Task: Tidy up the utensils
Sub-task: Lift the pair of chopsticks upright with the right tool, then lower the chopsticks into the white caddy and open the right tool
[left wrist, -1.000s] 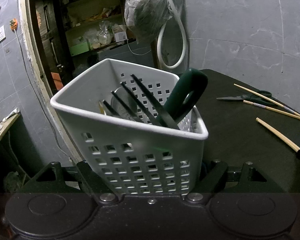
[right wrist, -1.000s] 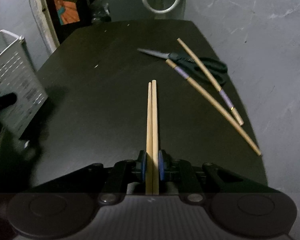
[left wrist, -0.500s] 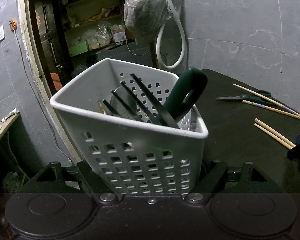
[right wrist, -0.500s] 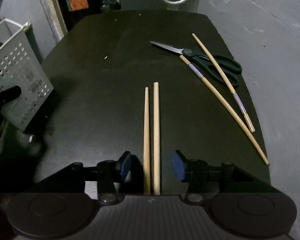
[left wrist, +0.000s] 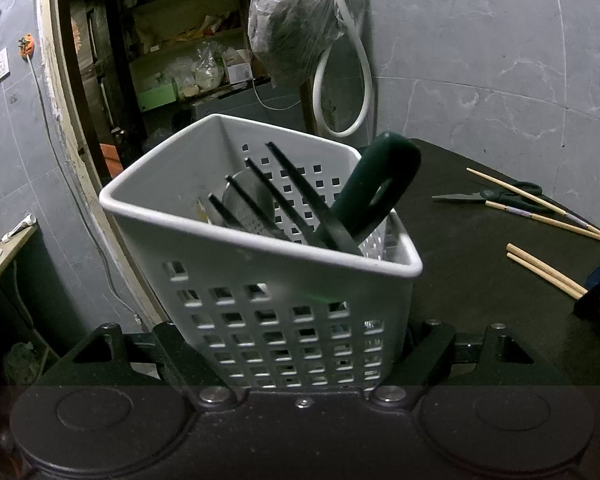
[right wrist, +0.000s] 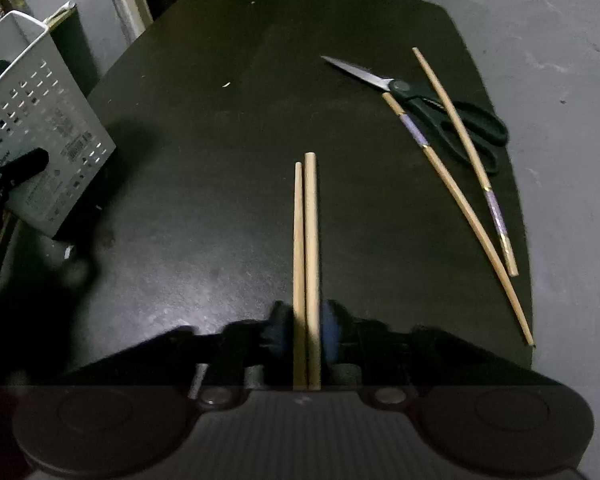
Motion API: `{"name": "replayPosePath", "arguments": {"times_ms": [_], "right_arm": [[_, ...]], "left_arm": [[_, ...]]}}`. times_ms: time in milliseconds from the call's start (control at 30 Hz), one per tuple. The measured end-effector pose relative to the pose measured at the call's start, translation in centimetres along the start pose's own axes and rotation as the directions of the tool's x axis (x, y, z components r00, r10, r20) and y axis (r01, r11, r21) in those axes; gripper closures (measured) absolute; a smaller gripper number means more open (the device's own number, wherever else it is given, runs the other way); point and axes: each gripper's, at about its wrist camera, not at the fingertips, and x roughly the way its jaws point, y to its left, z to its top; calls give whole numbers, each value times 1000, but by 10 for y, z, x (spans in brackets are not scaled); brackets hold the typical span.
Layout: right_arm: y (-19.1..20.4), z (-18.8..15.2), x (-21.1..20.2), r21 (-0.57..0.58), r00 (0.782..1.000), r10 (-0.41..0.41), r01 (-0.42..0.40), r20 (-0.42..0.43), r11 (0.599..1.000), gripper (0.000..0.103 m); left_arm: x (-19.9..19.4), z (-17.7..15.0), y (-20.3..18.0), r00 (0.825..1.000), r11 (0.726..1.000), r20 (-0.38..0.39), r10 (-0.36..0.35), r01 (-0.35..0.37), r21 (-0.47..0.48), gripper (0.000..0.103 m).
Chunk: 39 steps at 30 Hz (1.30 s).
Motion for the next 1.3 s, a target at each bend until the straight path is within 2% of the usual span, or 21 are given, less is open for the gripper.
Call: {"name": "replayPosePath", "arguments": {"times_ms": [33, 67, 100, 300, 400, 533, 667, 800, 1000, 1100, 1300], "right_arm": [[1, 2, 1, -9, 1000, -3, 3, -2, 1000, 62], [0, 3, 1, -10, 1000, 2, -2, -4, 1000, 67], [0, 5, 1, -14, 1000, -1, 1, -1, 1000, 88], [-3, 8, 2, -19, 1000, 11, -11, -10, 1000, 90], [-24, 8, 0, 104, 994, 108, -110, 22, 988, 90], [-40, 3, -7, 203, 976, 186, -206, 111, 957, 90], [-51, -7, -13, 273, 942, 238, -299, 237, 914, 90], [-53, -15, -20, 291, 907, 239, -346, 345, 892, 89], [-47, -15, -37, 252, 849, 234, -385, 474, 888, 89], [-45, -10, -51, 229, 813, 235, -406, 533, 885, 89], [-38, 7, -73, 166, 752, 246, -426, 611, 890, 89]], "left_arm": [[0, 0, 0, 1000, 1000, 1, 1, -1, -1, 20], [0, 0, 0, 1000, 1000, 1, 1, -1, -2, 20], [0, 0, 0, 1000, 1000, 1, 0, 0, -2, 20], [0, -1, 1, 1000, 1000, 1, -2, 2, -5, 20], [1, 0, 2, 1000, 1000, 0, -1, 1, -2, 20], [1, 0, 2, 1000, 1000, 0, -2, 2, -4, 20], [1, 0, 2, 1000, 1000, 0, -2, 2, -1, 20], [1, 0, 3, 1000, 1000, 0, -3, 3, -1, 20], [1, 0, 3, 1000, 1000, 0, -3, 3, -2, 20], [1, 0, 3, 1000, 1000, 1, -2, 2, -1, 20], [1, 0, 3, 1000, 1000, 1, -3, 3, -1, 20]]}}
